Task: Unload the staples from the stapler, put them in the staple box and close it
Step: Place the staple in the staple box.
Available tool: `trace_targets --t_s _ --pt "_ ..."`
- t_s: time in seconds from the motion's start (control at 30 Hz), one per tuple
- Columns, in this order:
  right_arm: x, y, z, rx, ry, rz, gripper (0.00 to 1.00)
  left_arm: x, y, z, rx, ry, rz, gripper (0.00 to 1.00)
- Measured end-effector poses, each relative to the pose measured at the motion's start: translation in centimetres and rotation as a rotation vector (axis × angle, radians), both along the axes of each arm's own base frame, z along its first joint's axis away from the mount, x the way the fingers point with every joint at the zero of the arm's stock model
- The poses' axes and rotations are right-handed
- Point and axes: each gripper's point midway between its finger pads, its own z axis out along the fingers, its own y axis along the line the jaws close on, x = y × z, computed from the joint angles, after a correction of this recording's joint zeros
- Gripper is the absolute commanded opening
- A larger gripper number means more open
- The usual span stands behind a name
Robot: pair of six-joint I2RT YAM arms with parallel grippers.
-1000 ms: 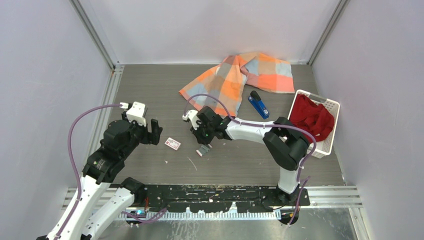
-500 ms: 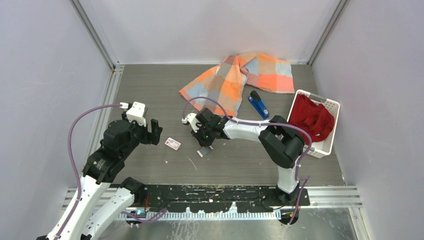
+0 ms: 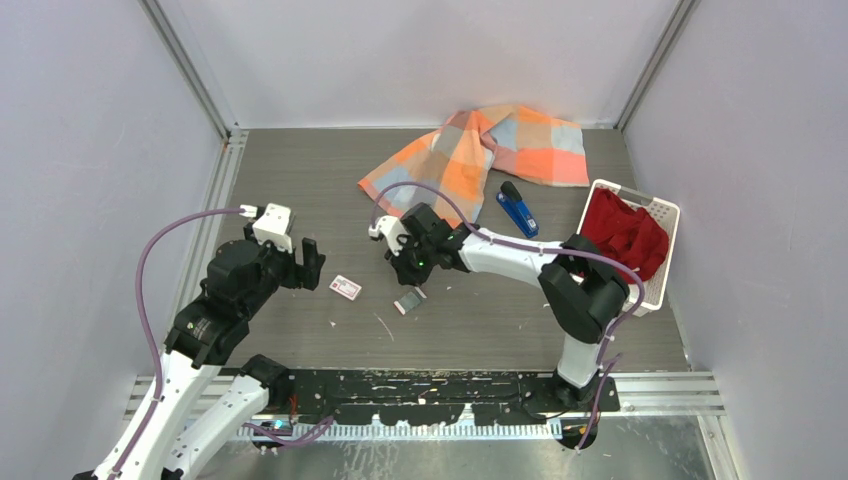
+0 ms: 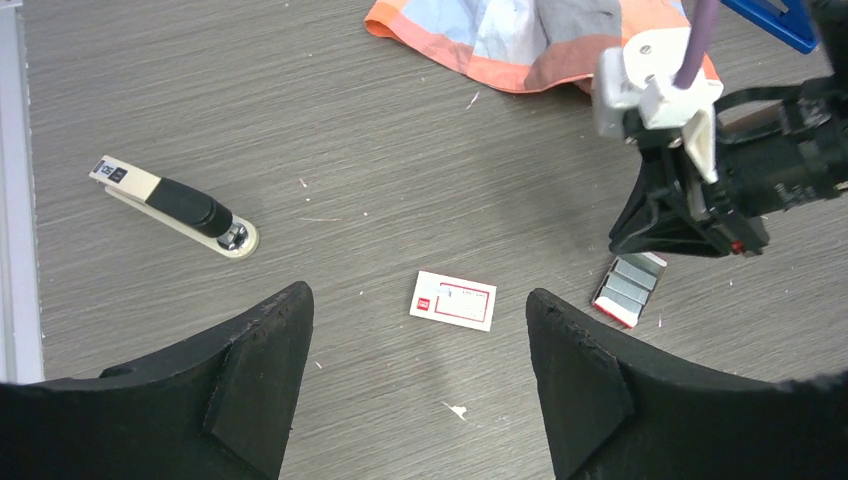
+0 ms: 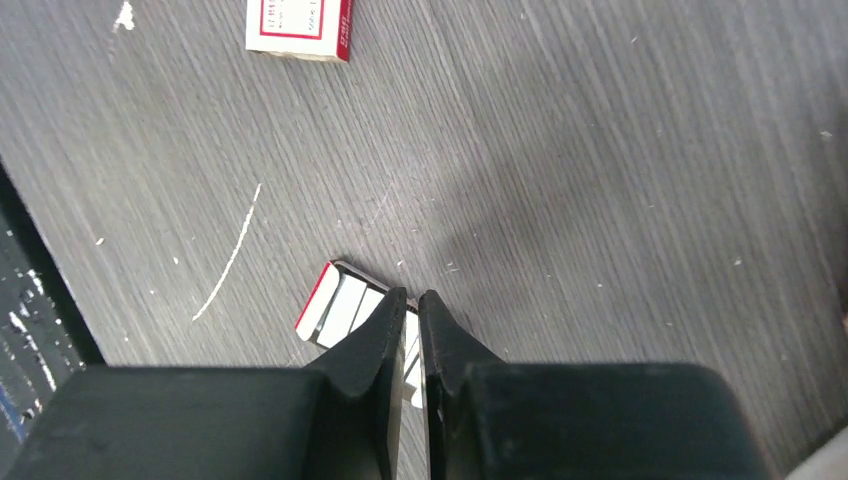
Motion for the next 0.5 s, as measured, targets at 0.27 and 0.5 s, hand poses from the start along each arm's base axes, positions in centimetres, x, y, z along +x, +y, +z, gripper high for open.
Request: trace_targets --t_s 0.27,0.5 --pt "-0.3 -0.9 2.1 0.071 0.034 0.085 0.19 0.0 0.0 0.0 0.000 0.001 -0.002 0.78" --pt "-1.0 -1.5 3.7 0.136 0.067 0.156 0.20 0.0 -0.2 -0.1 -0.003 0.005 -0.010 0.78"
